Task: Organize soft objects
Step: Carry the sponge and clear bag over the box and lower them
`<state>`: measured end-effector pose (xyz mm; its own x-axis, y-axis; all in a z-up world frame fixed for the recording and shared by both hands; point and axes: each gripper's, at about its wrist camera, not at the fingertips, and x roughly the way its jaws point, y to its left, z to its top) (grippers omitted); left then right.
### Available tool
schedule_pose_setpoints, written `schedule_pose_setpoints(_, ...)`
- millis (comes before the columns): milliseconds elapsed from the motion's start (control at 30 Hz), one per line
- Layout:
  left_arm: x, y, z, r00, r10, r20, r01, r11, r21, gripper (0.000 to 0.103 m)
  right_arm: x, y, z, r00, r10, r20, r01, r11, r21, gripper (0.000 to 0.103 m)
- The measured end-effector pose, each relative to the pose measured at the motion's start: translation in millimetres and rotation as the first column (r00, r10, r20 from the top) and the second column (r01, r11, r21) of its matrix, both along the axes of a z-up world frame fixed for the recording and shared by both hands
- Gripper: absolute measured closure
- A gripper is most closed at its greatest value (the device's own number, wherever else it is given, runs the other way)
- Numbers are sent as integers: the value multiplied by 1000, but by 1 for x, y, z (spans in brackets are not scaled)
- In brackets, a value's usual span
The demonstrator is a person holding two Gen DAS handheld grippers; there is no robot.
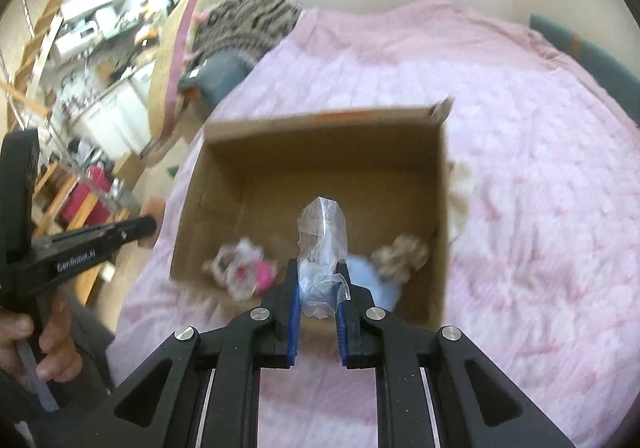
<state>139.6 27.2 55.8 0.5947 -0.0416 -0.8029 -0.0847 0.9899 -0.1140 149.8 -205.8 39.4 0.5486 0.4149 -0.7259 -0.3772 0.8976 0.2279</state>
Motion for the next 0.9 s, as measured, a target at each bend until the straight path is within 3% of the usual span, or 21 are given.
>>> schedule_pose_setpoints(167,20,-16,5,1000,-19,13,19,1000,25,99,22,-13,6,997,-65,29,64,997,38,87)
schedule_pose_setpoints(400,44,-43,-20,998,-38,-42,40,998,40,99,39,-22,-22,993,-110,-49,112,993,49,87)
schedule_pose_setpoints(533,50,-58,-37,997,-50,-62,55,995,85,99,40,-21,-36,990,-118,-83,121,992,38,87)
schedule_pose_setpoints(900,60,-74,-55,991,-70,-113,81,992,100,98,45,-14,-47,985,-121,-119,124,992,15,87)
